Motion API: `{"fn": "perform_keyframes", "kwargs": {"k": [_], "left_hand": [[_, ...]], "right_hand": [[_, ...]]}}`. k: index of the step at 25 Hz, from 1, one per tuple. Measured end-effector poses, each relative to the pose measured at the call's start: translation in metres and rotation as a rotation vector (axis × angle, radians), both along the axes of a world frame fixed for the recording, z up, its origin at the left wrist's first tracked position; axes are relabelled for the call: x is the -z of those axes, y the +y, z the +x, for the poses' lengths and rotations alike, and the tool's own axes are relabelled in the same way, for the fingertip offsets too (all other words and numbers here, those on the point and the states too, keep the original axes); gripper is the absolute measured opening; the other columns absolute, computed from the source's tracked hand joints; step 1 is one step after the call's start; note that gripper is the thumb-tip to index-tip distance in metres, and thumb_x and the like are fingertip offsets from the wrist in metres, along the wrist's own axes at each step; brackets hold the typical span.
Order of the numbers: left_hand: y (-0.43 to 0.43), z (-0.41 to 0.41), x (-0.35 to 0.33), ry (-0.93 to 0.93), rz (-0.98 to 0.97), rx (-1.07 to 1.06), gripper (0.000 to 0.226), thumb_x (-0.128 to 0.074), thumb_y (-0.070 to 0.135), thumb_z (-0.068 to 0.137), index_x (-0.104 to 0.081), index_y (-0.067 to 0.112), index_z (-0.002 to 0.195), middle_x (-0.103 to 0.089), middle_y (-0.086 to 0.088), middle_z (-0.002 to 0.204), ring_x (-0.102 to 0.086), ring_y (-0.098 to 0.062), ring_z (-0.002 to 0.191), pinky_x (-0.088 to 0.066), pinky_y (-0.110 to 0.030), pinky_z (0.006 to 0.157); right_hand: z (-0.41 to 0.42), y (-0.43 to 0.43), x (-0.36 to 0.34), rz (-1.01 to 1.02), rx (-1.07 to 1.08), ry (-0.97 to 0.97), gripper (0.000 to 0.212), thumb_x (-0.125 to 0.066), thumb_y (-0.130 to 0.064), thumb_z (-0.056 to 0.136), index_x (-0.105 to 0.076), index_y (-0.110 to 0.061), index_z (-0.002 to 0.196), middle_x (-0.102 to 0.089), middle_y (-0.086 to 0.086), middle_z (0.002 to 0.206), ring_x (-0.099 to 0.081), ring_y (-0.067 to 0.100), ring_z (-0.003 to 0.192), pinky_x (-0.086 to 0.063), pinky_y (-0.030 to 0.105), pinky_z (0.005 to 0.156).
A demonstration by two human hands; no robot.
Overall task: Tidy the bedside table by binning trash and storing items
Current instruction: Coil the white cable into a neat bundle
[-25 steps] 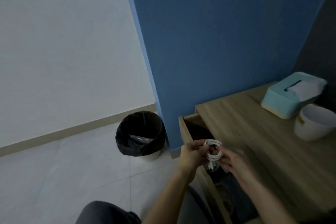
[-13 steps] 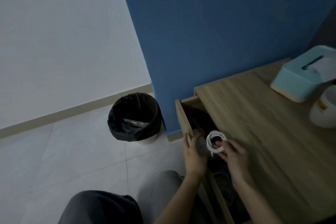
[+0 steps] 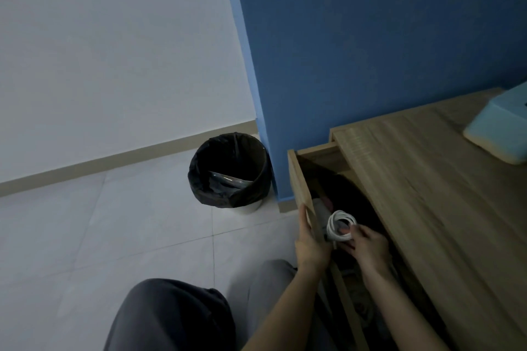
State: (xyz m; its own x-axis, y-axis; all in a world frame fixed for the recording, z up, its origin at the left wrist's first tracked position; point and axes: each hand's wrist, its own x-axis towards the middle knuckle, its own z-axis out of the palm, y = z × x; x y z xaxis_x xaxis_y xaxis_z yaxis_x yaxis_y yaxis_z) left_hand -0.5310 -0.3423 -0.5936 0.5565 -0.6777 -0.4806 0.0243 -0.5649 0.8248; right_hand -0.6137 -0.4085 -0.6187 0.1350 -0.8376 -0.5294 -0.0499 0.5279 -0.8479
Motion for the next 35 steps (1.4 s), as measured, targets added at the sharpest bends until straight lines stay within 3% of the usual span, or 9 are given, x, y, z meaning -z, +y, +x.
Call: {"fn": "perform_keyframes", "kwargs": {"k": [4,9,15,19,22,24,28,30,35], "left_hand": [[0.012,0.009,0.003,0.012,-0.015,-0.032,0.090,-0.067,0.021,0.082,-0.008,0.039,0.147,-0.045,-0.004,0.145,-0.052,-0.025,0.125,-0.047,-0.042,0.101],[0.016,0.014,0.004,0.026,-0.023,-0.051,0.087,-0.066,0.020,0.084,-0.010,0.036,0.148,-0.043,-0.002,0.147,-0.049,-0.023,0.128,-0.045,-0.036,0.102],[0.015,0.017,0.008,-0.001,-0.023,-0.058,0.088,-0.068,0.027,0.081,-0.011,0.036,0.147,-0.042,-0.002,0.148,-0.050,-0.024,0.127,-0.046,-0.041,0.102],[0.013,0.017,0.008,0.027,-0.019,-0.093,0.084,-0.067,0.026,0.082,-0.015,0.036,0.147,-0.044,-0.001,0.146,-0.049,-0.025,0.128,-0.045,-0.042,0.103],[0.012,0.017,0.008,0.186,-0.062,-0.170,0.072,-0.056,0.017,0.088,-0.019,0.037,0.146,-0.045,-0.007,0.145,-0.051,-0.026,0.126,-0.046,-0.044,0.103],[0.008,0.016,0.006,0.239,-0.081,-0.182,0.065,-0.052,0.023,0.093,-0.018,0.033,0.147,-0.042,-0.008,0.148,-0.046,-0.027,0.130,-0.040,-0.044,0.108],[-0.005,0.006,0.006,0.315,-0.131,-0.185,0.066,-0.051,0.038,0.092,-0.017,0.029,0.148,-0.033,-0.006,0.153,-0.037,-0.028,0.137,-0.032,-0.047,0.113],[-0.014,0.001,0.011,0.347,-0.144,-0.160,0.075,-0.057,0.053,0.083,-0.020,0.034,0.147,-0.035,-0.004,0.151,-0.039,-0.030,0.135,-0.032,-0.051,0.111],[-0.046,-0.024,-0.005,0.449,-0.130,-0.115,0.053,-0.043,0.031,0.098,-0.021,0.035,0.146,-0.035,-0.004,0.151,-0.040,-0.031,0.133,-0.038,-0.045,0.105]], "right_hand": [[0.018,0.005,0.011,0.067,-0.101,0.080,0.024,-0.046,-0.007,0.092,-0.060,0.006,0.108,-0.061,0.021,0.096,-0.059,0.031,0.083,-0.051,0.034,0.065],[0.025,0.007,0.014,0.001,-0.180,0.177,0.030,-0.051,-0.009,0.091,-0.060,0.009,0.112,-0.062,0.016,0.100,-0.057,0.027,0.090,-0.049,0.039,0.081],[0.028,0.015,-0.005,-0.260,-0.375,0.442,0.026,-0.048,-0.006,0.091,-0.063,0.007,0.108,-0.066,0.021,0.105,-0.056,0.022,0.086,-0.032,0.023,0.070],[0.017,0.020,-0.025,-0.399,-0.433,0.540,0.033,-0.043,0.001,0.090,-0.057,0.003,0.119,-0.059,0.021,0.121,-0.056,0.033,0.110,-0.032,0.021,0.077],[-0.003,0.020,-0.051,-0.767,-0.370,0.559,0.040,-0.046,0.008,0.083,-0.059,-0.001,0.120,-0.060,0.018,0.122,-0.058,0.031,0.108,-0.036,0.017,0.084],[-0.023,0.007,-0.062,-0.946,-0.268,0.620,0.036,-0.044,-0.001,0.082,-0.062,0.003,0.113,-0.064,0.021,0.115,-0.061,0.033,0.101,-0.037,0.016,0.084],[-0.071,-0.023,-0.046,-0.891,-0.342,0.883,0.052,-0.032,-0.030,0.088,-0.056,0.004,0.120,-0.058,0.022,0.127,-0.053,0.039,0.117,-0.044,0.046,0.097],[-0.081,-0.023,-0.034,-0.910,-0.387,0.964,0.060,-0.022,-0.040,0.092,-0.056,0.000,0.123,-0.056,0.016,0.132,-0.049,0.034,0.124,-0.042,0.044,0.102],[-0.086,-0.031,-0.034,-0.952,-0.388,0.950,0.070,-0.007,-0.047,0.094,-0.060,-0.010,0.120,-0.057,0.005,0.133,-0.048,0.022,0.127,-0.043,0.038,0.102]]}}
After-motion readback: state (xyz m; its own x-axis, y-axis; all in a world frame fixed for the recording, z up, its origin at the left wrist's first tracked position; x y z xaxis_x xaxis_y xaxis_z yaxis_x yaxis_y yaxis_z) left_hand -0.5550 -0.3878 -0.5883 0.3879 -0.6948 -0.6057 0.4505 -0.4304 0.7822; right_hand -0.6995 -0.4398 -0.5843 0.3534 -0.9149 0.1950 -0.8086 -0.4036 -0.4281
